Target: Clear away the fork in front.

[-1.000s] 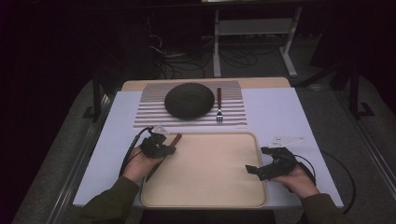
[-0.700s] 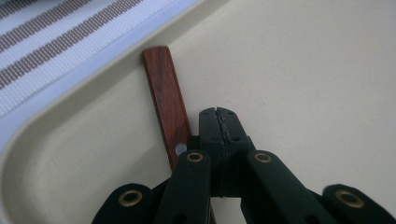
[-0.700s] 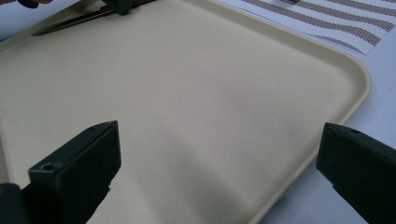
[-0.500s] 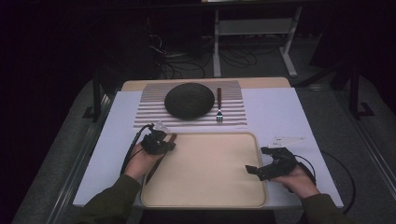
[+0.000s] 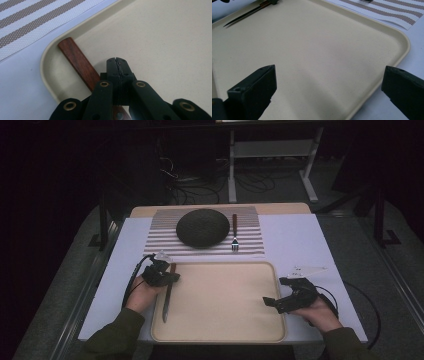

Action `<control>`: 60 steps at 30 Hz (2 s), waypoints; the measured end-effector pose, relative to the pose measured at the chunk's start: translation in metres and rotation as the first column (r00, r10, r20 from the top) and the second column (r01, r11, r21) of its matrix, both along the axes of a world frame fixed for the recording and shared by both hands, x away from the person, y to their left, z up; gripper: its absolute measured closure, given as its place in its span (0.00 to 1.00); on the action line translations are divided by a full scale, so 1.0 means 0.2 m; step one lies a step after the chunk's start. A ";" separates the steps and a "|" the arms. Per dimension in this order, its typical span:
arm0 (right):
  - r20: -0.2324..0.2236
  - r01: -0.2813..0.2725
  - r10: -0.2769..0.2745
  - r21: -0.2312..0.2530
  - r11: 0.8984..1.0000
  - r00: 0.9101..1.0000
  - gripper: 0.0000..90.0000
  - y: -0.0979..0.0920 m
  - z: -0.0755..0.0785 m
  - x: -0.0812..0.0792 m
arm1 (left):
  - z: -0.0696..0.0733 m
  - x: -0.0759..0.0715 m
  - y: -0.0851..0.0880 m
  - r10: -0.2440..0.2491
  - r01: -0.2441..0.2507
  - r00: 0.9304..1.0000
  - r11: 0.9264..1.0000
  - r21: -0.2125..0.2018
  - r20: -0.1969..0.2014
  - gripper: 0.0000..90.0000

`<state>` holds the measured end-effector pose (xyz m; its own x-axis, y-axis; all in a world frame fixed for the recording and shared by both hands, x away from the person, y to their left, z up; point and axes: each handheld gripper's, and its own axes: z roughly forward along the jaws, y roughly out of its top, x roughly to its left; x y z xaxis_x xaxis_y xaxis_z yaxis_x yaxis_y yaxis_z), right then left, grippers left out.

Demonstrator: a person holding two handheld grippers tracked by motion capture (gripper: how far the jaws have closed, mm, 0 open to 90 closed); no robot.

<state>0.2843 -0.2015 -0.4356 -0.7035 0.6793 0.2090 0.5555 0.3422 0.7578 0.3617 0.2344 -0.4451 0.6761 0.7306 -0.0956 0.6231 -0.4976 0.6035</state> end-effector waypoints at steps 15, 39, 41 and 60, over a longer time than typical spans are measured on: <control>-0.001 0.003 -0.003 -0.001 1.000 1.000 0.00 0.00 0.00 0.00 | 0.02 -0.02 0.05 0.002 -0.002 1.000 0.999 -0.040 0.006 0.96; -0.001 0.006 -0.006 -0.010 1.000 1.000 0.00 0.00 0.00 0.01 | 0.09 -0.18 0.16 -0.102 0.116 0.988 0.985 -0.130 0.112 0.16; -0.001 0.005 -0.005 -0.015 1.000 1.000 0.00 0.00 0.00 0.01 | 0.09 -0.19 0.17 -0.111 0.124 0.988 0.984 -0.129 0.108 0.12; -0.020 0.014 -0.014 -0.026 1.000 1.000 0.04 0.04 0.05 0.11 | 0.08 -0.23 0.19 -0.113 0.130 0.986 0.982 -0.138 0.126 0.00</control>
<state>0.3063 -0.1933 -0.4255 -0.6897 0.6944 0.2052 0.5754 0.3536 0.7375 0.3160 0.2727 -0.4297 0.7719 0.6262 -0.1096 0.4838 -0.4668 0.7403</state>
